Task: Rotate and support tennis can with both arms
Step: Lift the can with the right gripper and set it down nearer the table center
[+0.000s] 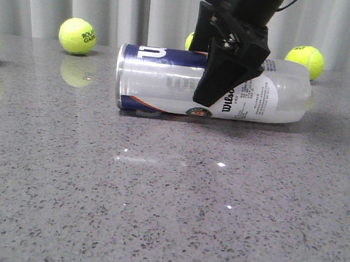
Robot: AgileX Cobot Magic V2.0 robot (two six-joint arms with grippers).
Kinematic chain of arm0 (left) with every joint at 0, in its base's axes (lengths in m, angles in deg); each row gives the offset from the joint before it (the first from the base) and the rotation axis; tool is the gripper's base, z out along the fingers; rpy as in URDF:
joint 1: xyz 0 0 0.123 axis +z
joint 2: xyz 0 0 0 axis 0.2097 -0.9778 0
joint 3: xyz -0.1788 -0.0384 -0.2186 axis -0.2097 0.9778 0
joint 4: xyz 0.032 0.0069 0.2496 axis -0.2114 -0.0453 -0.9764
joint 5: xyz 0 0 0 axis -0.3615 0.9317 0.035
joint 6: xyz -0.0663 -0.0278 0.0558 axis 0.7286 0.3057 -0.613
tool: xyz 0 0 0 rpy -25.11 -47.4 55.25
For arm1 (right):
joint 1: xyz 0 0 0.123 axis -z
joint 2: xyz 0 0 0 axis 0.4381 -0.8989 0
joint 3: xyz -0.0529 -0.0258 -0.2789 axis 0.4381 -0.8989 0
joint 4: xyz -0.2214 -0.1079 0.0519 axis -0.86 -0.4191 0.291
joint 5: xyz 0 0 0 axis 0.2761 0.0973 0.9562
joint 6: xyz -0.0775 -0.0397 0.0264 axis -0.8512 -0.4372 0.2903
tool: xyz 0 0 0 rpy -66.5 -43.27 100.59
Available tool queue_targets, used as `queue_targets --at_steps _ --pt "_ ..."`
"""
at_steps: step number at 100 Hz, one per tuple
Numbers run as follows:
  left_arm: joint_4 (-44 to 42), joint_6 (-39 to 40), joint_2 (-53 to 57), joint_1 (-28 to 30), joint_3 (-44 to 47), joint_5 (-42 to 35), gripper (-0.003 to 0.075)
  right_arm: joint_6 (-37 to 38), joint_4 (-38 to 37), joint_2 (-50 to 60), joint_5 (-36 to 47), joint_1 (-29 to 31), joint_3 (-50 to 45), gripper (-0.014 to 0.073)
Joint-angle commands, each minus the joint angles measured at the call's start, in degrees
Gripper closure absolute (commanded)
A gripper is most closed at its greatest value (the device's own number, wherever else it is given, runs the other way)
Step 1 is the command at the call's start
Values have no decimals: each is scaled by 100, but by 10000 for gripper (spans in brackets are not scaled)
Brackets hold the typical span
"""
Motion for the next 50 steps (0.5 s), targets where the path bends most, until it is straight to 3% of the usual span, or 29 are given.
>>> queue_targets --at_steps 1,50 --pt "40 43 220 13 265 -421 741 -31 172 343 116 12 178 -69" --pt "40 43 220 13 265 -421 741 -31 172 359 77 12 178 -69"
